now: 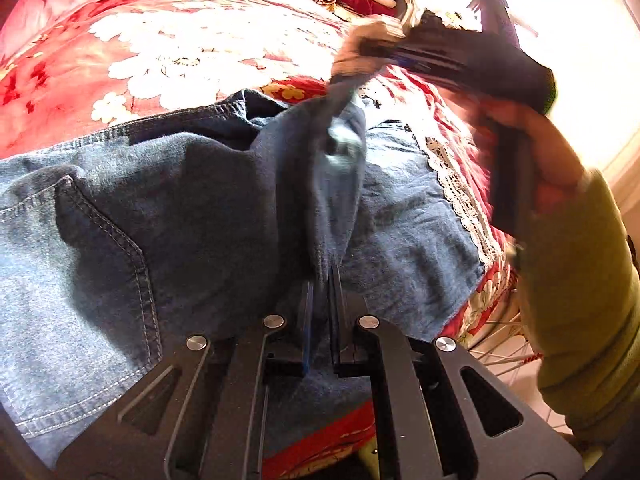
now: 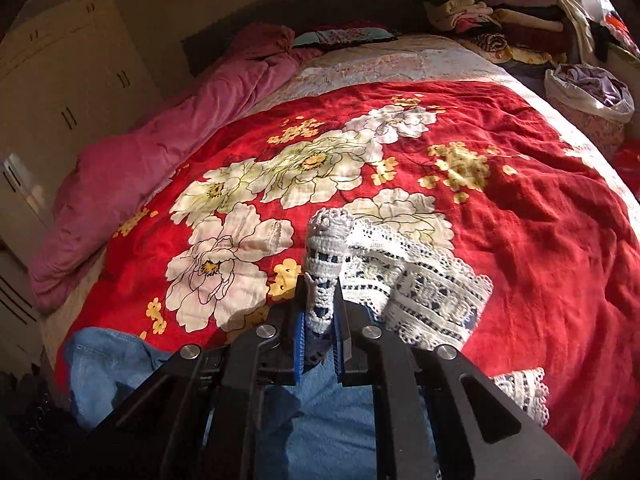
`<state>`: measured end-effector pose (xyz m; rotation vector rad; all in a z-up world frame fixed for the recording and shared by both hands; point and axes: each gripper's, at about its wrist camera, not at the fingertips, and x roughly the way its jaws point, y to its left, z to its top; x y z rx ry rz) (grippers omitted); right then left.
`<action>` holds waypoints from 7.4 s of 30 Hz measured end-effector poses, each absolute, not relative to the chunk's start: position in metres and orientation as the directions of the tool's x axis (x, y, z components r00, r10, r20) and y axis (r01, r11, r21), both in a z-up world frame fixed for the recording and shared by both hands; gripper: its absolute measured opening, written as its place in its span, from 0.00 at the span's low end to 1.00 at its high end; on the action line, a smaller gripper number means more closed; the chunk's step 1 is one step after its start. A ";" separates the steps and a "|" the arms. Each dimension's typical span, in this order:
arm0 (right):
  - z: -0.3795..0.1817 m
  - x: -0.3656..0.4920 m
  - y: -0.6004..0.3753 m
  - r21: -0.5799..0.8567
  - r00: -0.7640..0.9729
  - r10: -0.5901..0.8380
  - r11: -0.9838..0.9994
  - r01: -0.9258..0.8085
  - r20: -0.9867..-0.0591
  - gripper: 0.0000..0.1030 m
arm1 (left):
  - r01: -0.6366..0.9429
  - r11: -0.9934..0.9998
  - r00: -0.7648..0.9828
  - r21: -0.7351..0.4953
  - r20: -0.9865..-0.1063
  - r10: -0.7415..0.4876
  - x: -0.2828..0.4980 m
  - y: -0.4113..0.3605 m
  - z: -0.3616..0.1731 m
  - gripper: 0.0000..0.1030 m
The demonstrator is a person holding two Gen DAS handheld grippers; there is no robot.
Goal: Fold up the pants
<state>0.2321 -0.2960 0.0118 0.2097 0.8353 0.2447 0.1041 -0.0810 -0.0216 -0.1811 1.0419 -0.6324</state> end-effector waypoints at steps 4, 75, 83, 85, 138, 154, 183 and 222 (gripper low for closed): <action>0.023 0.190 -0.339 0.322 0.673 0.269 0.945 -0.049 -0.688 0.10 | 0.403 0.824 0.379 -0.399 -0.746 -0.547 0.107 -0.074 -0.022 0.01; -0.049 0.057 -0.268 0.168 0.423 0.290 0.938 -0.303 -0.859 0.49 | -0.040 0.910 0.576 -0.413 -0.753 -0.317 0.047 0.106 -0.016 0.65; -0.051 0.056 -0.270 0.176 0.401 0.292 0.937 -0.303 -0.868 0.50 | -0.031 0.933 0.626 -0.358 -0.734 -0.261 0.044 0.124 -0.001 0.07; -0.052 0.056 -0.270 0.177 0.400 0.293 0.937 -0.301 -0.869 0.50 | -0.057 0.952 0.629 -0.301 -0.751 -0.200 0.042 0.132 0.000 0.07; 0.006 0.151 -0.385 0.169 0.641 0.193 0.981 -0.100 -0.743 0.51 | 0.299 0.906 0.464 -0.299 -0.784 -0.412 0.197 -0.027 0.007 0.57; -0.047 0.200 -0.402 0.338 0.549 0.366 0.928 -0.158 -0.751 0.25 | 0.309 0.855 0.333 -0.417 -0.794 -0.508 0.259 -0.062 -0.043 0.14; -0.009 0.177 -0.401 0.174 0.668 0.211 0.977 -0.123 -0.714 0.48 | 0.367 0.885 0.500 -0.286 -0.742 -0.446 0.219 -0.059 -0.004 0.28; -0.060 0.032 -0.395 0.196 0.549 0.224 0.974 -0.110 -0.805 0.21 | 0.268 0.930 0.477 -0.250 -0.805 -0.353 0.057 -0.007 -0.043 0.30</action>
